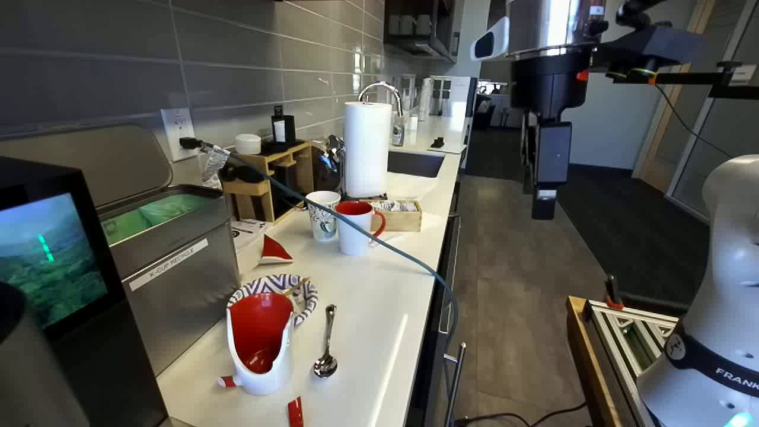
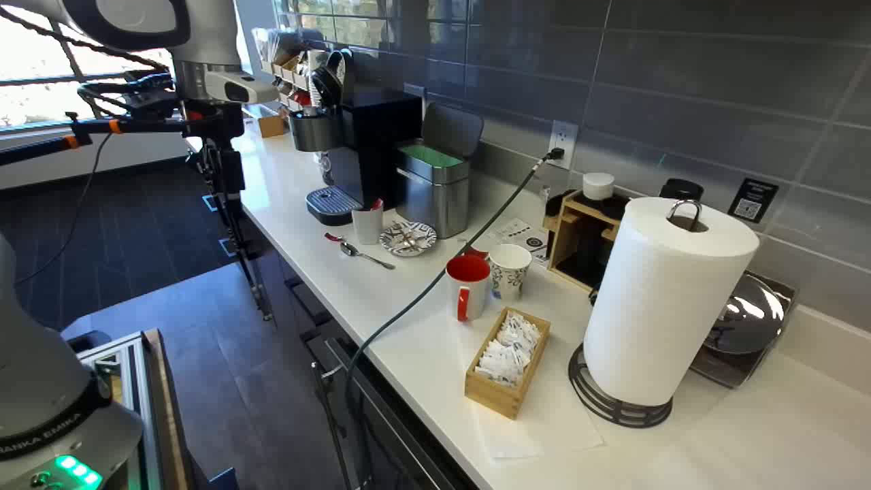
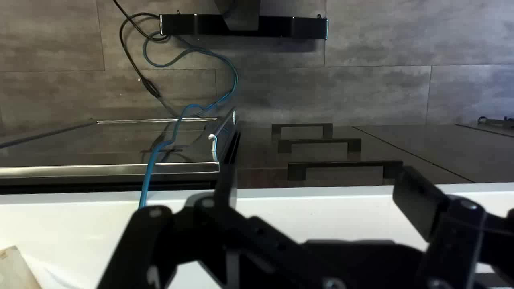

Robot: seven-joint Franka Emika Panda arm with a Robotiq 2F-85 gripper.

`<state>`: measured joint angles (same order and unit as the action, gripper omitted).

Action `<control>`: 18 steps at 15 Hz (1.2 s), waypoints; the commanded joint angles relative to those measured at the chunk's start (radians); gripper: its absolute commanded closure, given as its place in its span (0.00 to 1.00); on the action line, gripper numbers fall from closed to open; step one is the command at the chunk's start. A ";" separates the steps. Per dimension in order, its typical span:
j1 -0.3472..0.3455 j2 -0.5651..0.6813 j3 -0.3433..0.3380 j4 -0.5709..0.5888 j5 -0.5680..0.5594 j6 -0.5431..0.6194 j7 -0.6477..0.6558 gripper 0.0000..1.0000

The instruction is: Remove the brown stick from the white plate and put it inside the mug

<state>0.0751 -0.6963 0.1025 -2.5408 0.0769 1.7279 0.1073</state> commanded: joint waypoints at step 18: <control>-0.098 0.081 -0.023 -0.008 -0.346 0.317 -0.099 0.00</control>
<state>0.0192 -0.6742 0.0971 -2.5477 -0.1299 1.9253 0.0760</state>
